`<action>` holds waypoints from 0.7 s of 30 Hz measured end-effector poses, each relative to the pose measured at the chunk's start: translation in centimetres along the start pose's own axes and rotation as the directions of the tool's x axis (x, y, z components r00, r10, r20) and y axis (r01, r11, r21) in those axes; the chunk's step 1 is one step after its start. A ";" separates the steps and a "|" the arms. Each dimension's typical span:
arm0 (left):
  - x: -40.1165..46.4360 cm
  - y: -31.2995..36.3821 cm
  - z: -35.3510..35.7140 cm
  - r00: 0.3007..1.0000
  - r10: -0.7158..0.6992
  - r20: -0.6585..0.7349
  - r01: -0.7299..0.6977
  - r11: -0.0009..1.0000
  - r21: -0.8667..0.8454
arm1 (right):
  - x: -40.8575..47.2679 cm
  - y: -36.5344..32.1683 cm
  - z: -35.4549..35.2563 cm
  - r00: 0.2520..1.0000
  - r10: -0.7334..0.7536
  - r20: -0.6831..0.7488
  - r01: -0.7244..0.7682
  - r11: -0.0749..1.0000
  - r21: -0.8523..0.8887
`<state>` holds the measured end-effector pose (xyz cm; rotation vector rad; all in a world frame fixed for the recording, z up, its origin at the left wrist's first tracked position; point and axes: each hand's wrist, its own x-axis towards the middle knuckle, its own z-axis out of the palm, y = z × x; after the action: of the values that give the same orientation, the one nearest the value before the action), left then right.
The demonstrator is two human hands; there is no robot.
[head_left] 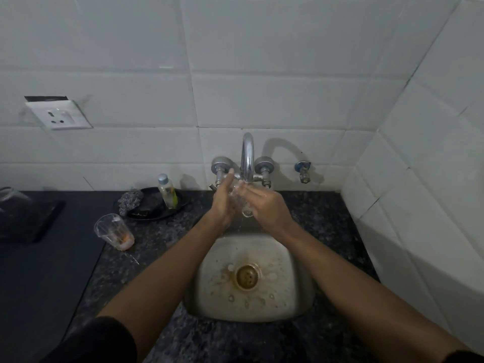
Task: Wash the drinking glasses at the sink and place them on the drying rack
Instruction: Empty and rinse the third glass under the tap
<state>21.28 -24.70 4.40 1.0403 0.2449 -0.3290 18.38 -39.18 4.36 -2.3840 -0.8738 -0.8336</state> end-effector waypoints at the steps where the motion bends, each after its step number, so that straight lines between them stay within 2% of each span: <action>1: 0.3 -0.3 -0.1 1.000 -0.015 -0.025 0.016 0.999 0.032 | -0.3 0.2 -0.2 0.996 -0.085 0.020 0.086 0.995 -0.058; 3: 0.9 -0.9 -0.5 0.992 -0.056 -0.115 0.060 0.997 0.037 | -1.0 0.7 0.1 0.987 -0.159 0.013 0.159 0.982 -0.099; 4: 1.0 -1.2 -0.6 0.988 -0.051 -0.149 0.057 0.998 0.033 | -1.3 0.5 0.2 0.997 -0.081 -0.015 0.081 0.996 -0.050; 5: 1.0 -1.3 -0.7 0.986 -0.049 -0.161 0.054 0.998 0.029 | -1.4 0.1 0.4 0.995 0.086 -0.058 -0.084 0.996 0.043; 7: 0.2 -1.0 -0.6 0.992 -0.023 -0.128 0.022 1.000 -0.010 | -1.1 -0.6 0.7 0.908 0.401 -0.122 -0.372 0.905 0.206; 8: 0.0 -1.0 -0.5 0.994 -0.032 -0.105 0.028 0.999 -0.036 | -1.0 -0.8 0.8 0.906 0.411 -0.104 -0.382 0.898 0.218; 9: -0.1 -1.0 -0.5 0.994 -0.068 -0.085 0.064 0.997 -0.048 | -1.0 -0.9 1.0 0.950 0.305 -0.068 -0.293 0.944 0.150; 10: -0.2 -0.9 -0.5 0.993 -0.105 -0.057 0.103 0.994 -0.038 | -1.4 -0.9 1.2 0.991 0.130 -0.013 -0.129 0.989 0.078; 12: -0.3 -0.4 -0.1 0.988 -0.153 0.007 0.153 0.988 0.003 | -1.9 -0.1 0.9 0.974 -0.212 0.077 0.216 0.975 -0.049; 13: -0.3 -0.2 -0.1 0.986 -0.166 0.030 0.166 0.986 -0.001 | -2.1 0.2 0.9 0.956 -0.275 0.101 0.284 0.956 -0.081; 14: -0.1 -0.1 -0.1 0.985 -0.169 0.030 0.170 0.985 -0.018 | -2.1 0.2 0.8 0.959 -0.270 0.085 0.277 0.957 -0.087; 15: 0.1 0.0 -0.2 0.985 -0.167 0.028 0.168 0.985 -0.048 | -2.0 -0.2 1.1 0.980 -0.192 0.048 0.195 0.979 -0.052; 16: 0.0 -0.1 -0.2 0.986 -0.162 0.029 0.164 0.983 -0.082 | -2.0 -0.8 1.4 0.998 -0.057 -0.005 0.057 0.998 0.012; 18: 0.1 -0.7 -0.2 0.988 -0.146 0.045 0.152 0.973 -0.175 | -1.2 -2.0 1.8 0.979 0.192 -0.069 -0.183 0.976 0.116; 19: 0.0 -0.8 -0.2 0.988 -0.143 0.062 0.152 0.969 -0.197 | -1.0 -2.2 1.9 0.976 0.210 -0.053 -0.202 0.970 0.134; 21: -0.1 -0.8 -0.3 0.981 -0.159 0.108 0.175 0.970 -0.171 | -1.1 -1.7 1.7 1.000 0.027 0.006 -0.028 0.999 0.038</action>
<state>20.86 -24.81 3.71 0.8253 0.2739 -0.4979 17.10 -37.47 2.78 -2.3610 -0.8493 -0.7936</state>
